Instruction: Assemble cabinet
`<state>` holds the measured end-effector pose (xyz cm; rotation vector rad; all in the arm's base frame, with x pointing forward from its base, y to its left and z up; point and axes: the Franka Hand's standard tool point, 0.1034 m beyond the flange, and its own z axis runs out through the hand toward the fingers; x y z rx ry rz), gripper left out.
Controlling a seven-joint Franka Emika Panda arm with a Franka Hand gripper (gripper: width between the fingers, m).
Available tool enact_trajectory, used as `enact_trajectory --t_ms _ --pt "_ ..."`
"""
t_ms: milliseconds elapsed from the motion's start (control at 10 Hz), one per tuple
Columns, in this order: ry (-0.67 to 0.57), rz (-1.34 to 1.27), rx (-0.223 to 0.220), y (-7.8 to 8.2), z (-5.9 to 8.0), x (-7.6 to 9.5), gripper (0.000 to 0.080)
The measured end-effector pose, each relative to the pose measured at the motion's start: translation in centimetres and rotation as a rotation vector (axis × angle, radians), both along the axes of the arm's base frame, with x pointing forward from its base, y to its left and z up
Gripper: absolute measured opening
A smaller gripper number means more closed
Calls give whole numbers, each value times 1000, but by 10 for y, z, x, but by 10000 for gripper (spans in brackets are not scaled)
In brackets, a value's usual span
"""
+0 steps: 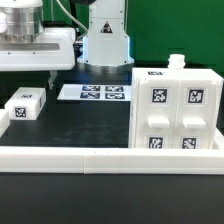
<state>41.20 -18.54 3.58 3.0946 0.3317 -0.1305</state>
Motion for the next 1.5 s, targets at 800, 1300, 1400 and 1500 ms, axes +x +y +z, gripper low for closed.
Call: enact_trajectory --t_ms 800,1300,1400,1500 --pt "6 18 -15 4 -21 -4 554" --pt "7 19 -14 4 -20 -3 554" --pt "15 21 2 9 -9 -2 554" --pt "9 23 18 14 11 5 554"
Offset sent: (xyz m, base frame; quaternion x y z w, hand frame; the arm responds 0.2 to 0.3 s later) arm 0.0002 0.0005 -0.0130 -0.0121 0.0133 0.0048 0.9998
